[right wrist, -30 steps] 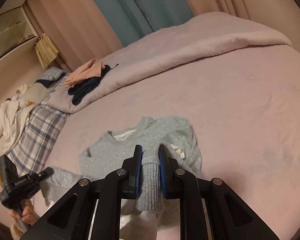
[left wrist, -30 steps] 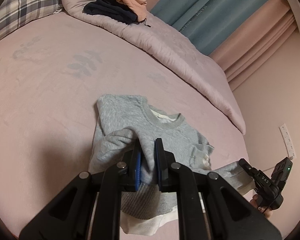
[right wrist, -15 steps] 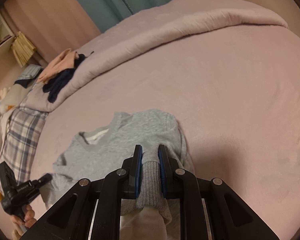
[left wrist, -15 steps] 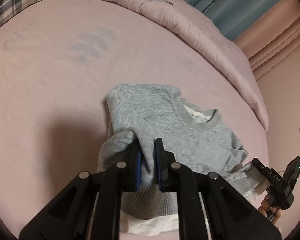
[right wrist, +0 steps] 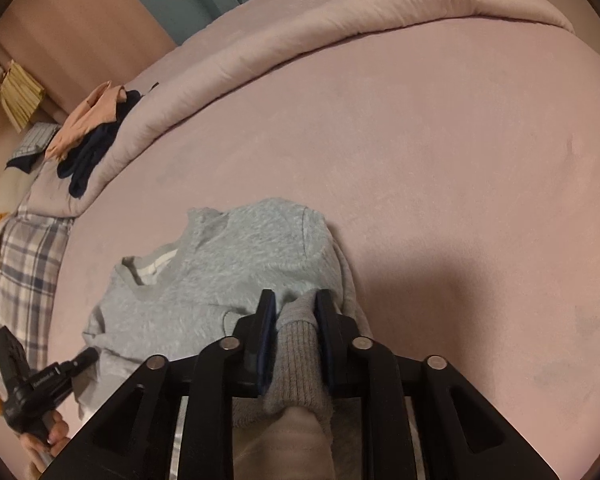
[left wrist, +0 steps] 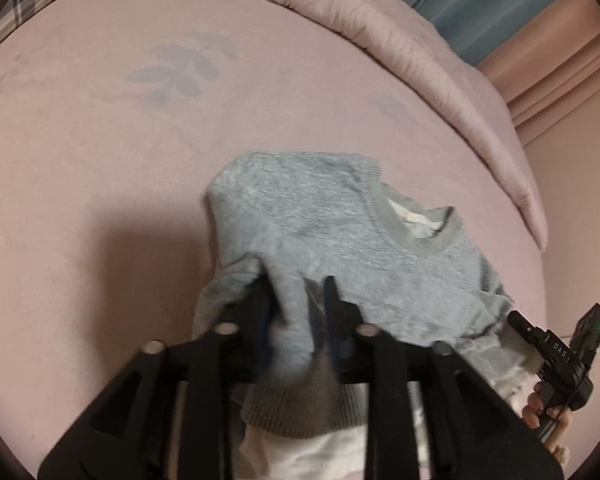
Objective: Fold small clothes
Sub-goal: 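Open both tools to lay the hem on the shirt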
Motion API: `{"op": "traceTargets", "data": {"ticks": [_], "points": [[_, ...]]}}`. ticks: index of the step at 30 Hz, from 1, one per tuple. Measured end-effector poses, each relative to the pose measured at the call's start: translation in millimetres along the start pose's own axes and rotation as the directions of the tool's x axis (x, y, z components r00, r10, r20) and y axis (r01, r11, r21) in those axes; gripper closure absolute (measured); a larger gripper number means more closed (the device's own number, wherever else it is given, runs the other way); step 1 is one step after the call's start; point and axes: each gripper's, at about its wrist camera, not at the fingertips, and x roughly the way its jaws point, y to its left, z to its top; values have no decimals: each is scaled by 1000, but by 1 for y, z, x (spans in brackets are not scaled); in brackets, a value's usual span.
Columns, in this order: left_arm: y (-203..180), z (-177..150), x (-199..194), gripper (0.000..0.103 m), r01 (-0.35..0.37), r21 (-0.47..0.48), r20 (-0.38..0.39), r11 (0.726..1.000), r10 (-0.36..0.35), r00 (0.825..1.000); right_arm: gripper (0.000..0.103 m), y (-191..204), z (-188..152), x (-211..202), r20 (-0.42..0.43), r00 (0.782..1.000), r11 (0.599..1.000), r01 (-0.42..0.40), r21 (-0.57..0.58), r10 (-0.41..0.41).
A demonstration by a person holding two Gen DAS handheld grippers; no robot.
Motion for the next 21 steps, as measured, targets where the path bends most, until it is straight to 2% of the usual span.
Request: {"op": "traceTargets", "data": {"ticks": [1, 2, 3, 6, 11, 16, 19, 21], "points": [[0, 0, -5, 57, 12, -6, 4, 1000, -12, 1000, 62, -1, 1, -4, -1, 1000, 1000, 0, -5, 0], [-1, -1, -14, 46, 19, -14, 21, 1000, -19, 1000, 47, 0, 1, -11, 10, 1000, 1000, 0, -10, 0], [-2, -1, -23, 41, 21, -15, 41, 1000, -20, 999, 40, 0, 1, -18, 30, 1000, 1000, 2, -17, -2], [-6, -6, -44, 33, 32, 4, 73, 999, -32, 997, 39, 3, -1, -46, 83, 996, 998, 12, -68, -7], [-7, -30, -67, 24, 47, 54, 73, 997, -50, 996, 35, 2, -9, -72, 96, 995, 994, -15, -110, 26], [0, -49, -54, 26, 76, 23, -1, 997, -76, 997, 35, -1, -30, -77, 64, 997, 989, -32, -143, 41], [2, -52, -40, 39, 77, -17, -44, 997, -78, 996, 36, 1, -38, -65, 31, 997, 989, -60, -134, 65], [1, -52, -32, 44, 107, -38, -66, 994, -109, 992, 48, 2, -38, -58, 17, 997, 990, -72, -121, 74]]}}
